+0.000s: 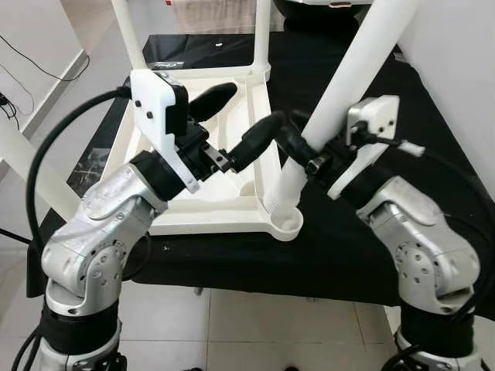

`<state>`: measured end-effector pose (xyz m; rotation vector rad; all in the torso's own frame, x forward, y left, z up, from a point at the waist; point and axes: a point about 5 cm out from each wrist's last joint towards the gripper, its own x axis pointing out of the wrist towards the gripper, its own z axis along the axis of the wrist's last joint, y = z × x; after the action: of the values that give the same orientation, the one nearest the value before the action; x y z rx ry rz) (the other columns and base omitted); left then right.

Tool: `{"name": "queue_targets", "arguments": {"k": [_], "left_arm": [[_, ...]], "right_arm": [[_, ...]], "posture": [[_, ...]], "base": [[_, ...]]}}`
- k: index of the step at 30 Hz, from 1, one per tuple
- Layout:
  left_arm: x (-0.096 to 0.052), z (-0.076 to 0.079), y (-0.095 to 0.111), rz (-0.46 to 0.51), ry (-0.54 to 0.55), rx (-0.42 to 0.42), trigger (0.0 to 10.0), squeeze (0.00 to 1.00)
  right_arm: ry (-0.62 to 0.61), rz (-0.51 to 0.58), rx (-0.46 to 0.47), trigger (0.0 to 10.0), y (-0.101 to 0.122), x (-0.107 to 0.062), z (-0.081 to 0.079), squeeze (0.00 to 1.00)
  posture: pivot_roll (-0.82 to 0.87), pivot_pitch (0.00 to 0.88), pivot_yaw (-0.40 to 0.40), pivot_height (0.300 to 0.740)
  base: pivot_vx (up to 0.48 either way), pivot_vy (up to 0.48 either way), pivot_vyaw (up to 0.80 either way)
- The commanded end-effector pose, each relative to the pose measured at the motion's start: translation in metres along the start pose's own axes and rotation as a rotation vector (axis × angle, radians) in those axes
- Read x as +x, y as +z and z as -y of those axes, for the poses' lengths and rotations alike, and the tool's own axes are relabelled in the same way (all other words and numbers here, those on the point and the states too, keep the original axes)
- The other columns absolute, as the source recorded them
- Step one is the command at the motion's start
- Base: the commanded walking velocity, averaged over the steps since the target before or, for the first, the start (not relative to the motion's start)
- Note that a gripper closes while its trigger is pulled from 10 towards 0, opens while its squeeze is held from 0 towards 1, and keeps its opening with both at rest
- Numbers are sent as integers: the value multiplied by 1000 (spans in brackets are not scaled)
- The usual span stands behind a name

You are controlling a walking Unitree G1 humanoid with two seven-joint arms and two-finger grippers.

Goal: Building children table

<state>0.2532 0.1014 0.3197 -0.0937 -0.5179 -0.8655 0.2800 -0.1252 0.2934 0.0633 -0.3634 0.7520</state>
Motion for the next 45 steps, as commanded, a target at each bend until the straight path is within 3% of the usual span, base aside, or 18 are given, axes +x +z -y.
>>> {"name": "queue_targets", "arguments": {"k": [1,3,7,13,16,19,26,30,37,38,45], "left_arm": [[-1,6,-1,-7,-13,-15,10000,0],[1,9,1,-2,-25,-35,10000,0],[5,10,9,42,-60,-76,10000,0],[10,12,24,109,-147,-122,10000,0],[10,19,39,143,-279,-138,10000,0],[8,21,43,134,-327,-131,10000,0],[10,15,46,109,-291,-46,10000,0],[21,-5,52,124,-134,48,10000,0],[28,-1,57,165,-184,-19,9804,0],[26,-2,57,166,-185,-25,0,0],[20,-6,61,168,-199,-37,0,0]], "right_arm": [[61,45,-4,10000,8,1,-7,0],[165,-12,-85,10000,4,2,-16,0],[252,-117,-183,10000,-4,-2,-17,0],[287,-144,-210,10000,1,-4,-11,0],[282,-171,-231,10000,3,-3,-5,0],[269,-196,-234,10000,-1,-1,-3,0],[314,-215,-244,10000,-10,4,-15,0],[403,-223,-244,10000,-17,3,-33,0],[424,-223,-265,10000,-18,5,-38,0],[425,-223,-270,10000,-19,5,-39,0],[389,-224,-291,10000,-18,7,-35,0]], "posture": [[40,176,28,740],[46,172,23,740],[47,168,22,740],[37,162,23,740],[33,157,22,740],[35,154,24,740],[37,150,22,740],[37,148,21,740],[35,142,23,740],[34,141,24,740],[35,141,28,740]], "base": [[0,0,0],[0,0,0],[0,0,0],[0,0,0],[0,0,0],[0,0,0],[0,0,0],[0,0,0],[0,0,0],[0,0,0],[0,0,0]]}}
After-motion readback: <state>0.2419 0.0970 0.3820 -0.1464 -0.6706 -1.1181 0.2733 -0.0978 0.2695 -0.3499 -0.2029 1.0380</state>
